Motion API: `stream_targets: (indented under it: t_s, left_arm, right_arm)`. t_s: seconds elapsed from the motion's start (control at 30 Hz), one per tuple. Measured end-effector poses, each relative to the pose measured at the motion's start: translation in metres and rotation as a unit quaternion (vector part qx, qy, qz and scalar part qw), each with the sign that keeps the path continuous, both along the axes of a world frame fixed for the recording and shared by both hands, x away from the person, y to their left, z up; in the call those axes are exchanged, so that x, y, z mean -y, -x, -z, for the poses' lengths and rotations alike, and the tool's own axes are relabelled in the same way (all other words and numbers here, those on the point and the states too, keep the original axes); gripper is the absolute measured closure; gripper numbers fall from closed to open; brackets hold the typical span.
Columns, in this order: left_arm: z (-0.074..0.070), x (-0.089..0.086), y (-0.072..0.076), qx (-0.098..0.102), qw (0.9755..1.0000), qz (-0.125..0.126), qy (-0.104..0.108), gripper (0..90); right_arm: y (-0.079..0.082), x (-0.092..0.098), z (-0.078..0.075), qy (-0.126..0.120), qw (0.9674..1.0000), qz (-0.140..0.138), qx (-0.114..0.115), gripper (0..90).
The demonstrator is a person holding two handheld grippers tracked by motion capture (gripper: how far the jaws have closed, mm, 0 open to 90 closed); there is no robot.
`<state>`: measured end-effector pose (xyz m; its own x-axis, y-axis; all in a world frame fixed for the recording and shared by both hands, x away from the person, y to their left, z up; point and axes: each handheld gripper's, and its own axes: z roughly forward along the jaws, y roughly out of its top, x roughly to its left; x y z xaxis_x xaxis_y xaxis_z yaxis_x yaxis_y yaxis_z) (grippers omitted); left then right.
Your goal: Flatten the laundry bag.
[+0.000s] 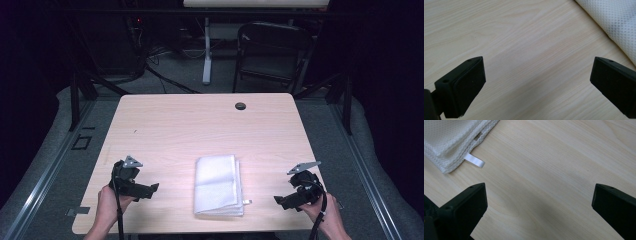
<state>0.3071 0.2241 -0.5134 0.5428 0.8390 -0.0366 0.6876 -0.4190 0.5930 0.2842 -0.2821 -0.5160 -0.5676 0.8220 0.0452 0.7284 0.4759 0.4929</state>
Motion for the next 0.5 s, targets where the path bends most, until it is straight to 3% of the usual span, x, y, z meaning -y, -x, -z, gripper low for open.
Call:
stream_targets:
  t_s: [0.3, 0.37, 0.5]
  left_arm:
    - [-0.002, 0.011, -0.001, -0.008, 0.9997, 0.021, 0.007, 0.0]
    - [-0.002, 0.016, -0.001, -0.01, 0.9995, 0.029, -0.001, 0.0]
    - [-0.007, 0.026, -0.001, 0.002, 0.9991, 0.043, 0.002, 0.0]
  right_arm:
    - [0.001, -0.006, 0.0, 0.002, 1.0, -0.008, -0.003, 0.1]
    - [0.002, -0.009, -0.002, 0.005, 0.9999, -0.015, -0.003, 0.5]
    - [0.001, -0.01, -0.002, 0.003, 0.9998, -0.02, -0.003, 0.6]
